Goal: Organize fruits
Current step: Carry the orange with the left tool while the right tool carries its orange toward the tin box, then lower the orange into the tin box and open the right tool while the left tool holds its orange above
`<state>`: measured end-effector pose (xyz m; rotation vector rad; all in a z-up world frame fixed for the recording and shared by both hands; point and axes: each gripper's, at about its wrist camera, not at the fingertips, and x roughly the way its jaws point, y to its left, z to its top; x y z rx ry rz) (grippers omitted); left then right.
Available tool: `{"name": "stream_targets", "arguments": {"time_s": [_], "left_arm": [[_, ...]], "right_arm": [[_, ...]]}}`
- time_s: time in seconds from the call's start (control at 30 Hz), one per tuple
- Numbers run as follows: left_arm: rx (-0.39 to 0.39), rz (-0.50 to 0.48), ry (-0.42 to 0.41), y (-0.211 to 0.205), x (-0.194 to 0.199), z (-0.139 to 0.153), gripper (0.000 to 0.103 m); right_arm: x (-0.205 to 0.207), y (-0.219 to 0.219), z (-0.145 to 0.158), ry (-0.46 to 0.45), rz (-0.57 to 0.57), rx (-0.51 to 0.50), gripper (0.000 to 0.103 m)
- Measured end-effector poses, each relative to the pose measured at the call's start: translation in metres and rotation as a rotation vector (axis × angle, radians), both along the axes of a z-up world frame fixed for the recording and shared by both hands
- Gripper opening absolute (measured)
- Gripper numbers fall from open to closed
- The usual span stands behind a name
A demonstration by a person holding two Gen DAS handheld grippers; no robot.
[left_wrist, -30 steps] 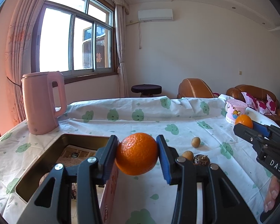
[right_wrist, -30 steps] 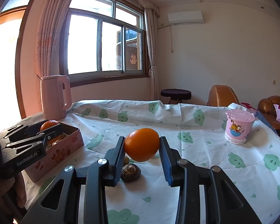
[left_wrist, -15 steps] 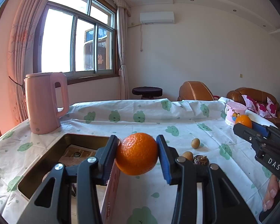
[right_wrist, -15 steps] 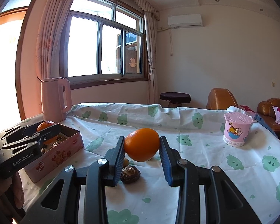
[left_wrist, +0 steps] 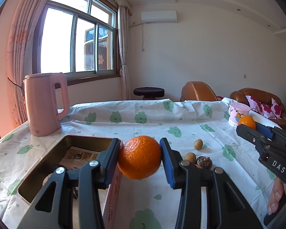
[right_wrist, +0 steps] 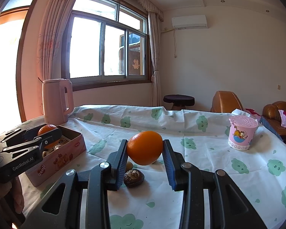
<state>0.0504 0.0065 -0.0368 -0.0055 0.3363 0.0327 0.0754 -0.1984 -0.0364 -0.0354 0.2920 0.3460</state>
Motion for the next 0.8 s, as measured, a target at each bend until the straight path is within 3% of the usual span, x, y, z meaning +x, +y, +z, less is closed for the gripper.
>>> {"name": "stream_targets", "arguments": {"time_s": [0.8], "left_arm": [[-0.039, 0.052, 0.05, 0.039, 0.005, -0.002, 0.044]], "right_arm": [[0.013, 0.053, 0.007, 0.018, 0.098, -0.019, 0.038]]}}
